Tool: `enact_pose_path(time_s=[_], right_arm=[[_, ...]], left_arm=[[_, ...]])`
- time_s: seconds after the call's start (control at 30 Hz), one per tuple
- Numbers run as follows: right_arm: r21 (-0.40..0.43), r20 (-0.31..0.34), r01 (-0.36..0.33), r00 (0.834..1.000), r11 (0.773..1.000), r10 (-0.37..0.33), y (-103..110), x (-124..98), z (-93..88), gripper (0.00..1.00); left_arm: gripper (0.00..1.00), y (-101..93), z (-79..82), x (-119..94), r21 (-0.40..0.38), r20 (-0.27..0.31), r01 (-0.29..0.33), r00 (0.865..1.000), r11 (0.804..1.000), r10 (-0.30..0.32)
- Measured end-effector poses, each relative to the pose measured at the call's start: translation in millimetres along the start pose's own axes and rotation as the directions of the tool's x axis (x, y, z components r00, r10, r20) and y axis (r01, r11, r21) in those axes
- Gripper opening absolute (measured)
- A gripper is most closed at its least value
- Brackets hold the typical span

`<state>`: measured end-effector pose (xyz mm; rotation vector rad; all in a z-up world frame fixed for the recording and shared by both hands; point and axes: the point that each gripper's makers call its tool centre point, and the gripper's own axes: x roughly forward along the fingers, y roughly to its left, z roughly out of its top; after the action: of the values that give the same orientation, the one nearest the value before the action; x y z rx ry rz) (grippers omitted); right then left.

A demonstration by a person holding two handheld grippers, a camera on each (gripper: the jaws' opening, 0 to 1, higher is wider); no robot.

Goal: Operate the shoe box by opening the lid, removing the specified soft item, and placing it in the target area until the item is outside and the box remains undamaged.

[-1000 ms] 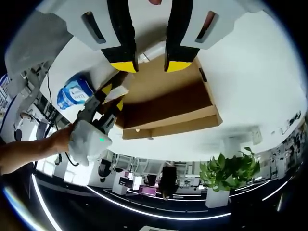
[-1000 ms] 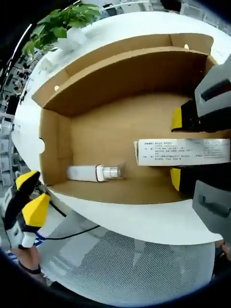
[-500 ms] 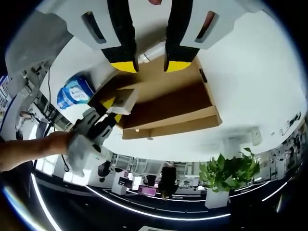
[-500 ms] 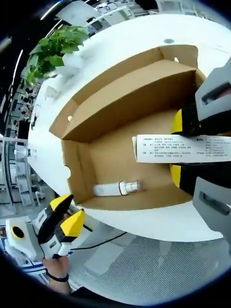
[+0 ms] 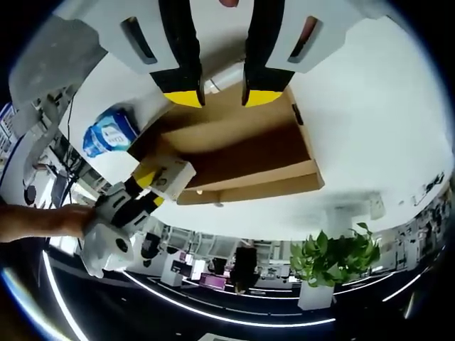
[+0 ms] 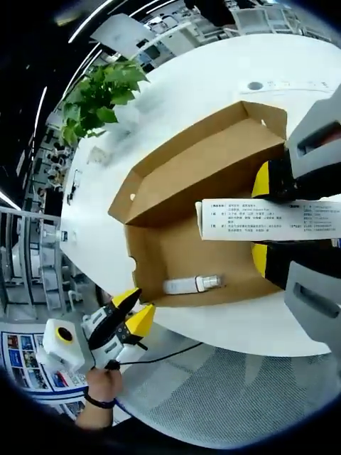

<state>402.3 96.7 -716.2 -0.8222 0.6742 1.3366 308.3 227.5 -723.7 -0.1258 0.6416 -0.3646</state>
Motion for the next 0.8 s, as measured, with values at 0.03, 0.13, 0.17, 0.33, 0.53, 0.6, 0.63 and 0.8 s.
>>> enact_pose_path(time_s=[0.03,0.13,0.17,0.33,0.53,0.6,0.63,0.8], right_arm=[[0.003,0.006,0.005,1.0,1.0,-0.005,-1.3,-3.2,0.9,0.16],[0.002,0.014,0.016,1.0,1.0,-0.016,-3.5,-9.1,2.8,0.16],[0.002,0.019,0.021,1.0,1.0,-0.021,-4.0,-11.9,3.7,0.16],[-0.005,0.025,0.039,0.999,0.999,-0.039,-4.5,-19.7,4.2,0.16],[-0.006,0.024,0.067,0.997,0.998,-0.067,-8.3,-31.7,-1.6,0.17],[0.005,0.025,0.077,0.997,0.997,-0.077,-9.8,-38.9,-7.7,0.17],[0.006,0.024,0.081,0.996,0.997,-0.081,-10.2,-41.3,-10.3,0.17],[0.024,0.0,0.108,0.994,0.994,-0.108,-12.9,-56.7,-34.7,0.17]], left_arm=[[0.21,0.3,-0.4,0.6,0.001,-0.002,0.001,1.0,1.0,-0.001],[0.21,0.6,-1.3,2.3,0.006,-0.006,0.004,1.0,1.0,-0.004],[0.21,0.4,-1.5,2.9,0.008,-0.007,0.005,1.0,1.0,-0.005],[0.21,0.8,-2.6,4.0,0.013,-0.011,0.007,1.0,1.0,-0.007],[0.21,1.6,-3.1,4.8,0.012,-0.012,0.008,1.0,1.0,-0.008],[0.21,1.7,-3.0,4.7,0.014,-0.011,0.007,1.0,1.0,-0.007],[0.21,1.5,-3.1,4.7,0.014,-0.012,0.007,1.0,1.0,-0.007],[0.21,0.5,-2.4,4.4,0.007,-0.007,0.012,1.0,1.0,-0.012]])
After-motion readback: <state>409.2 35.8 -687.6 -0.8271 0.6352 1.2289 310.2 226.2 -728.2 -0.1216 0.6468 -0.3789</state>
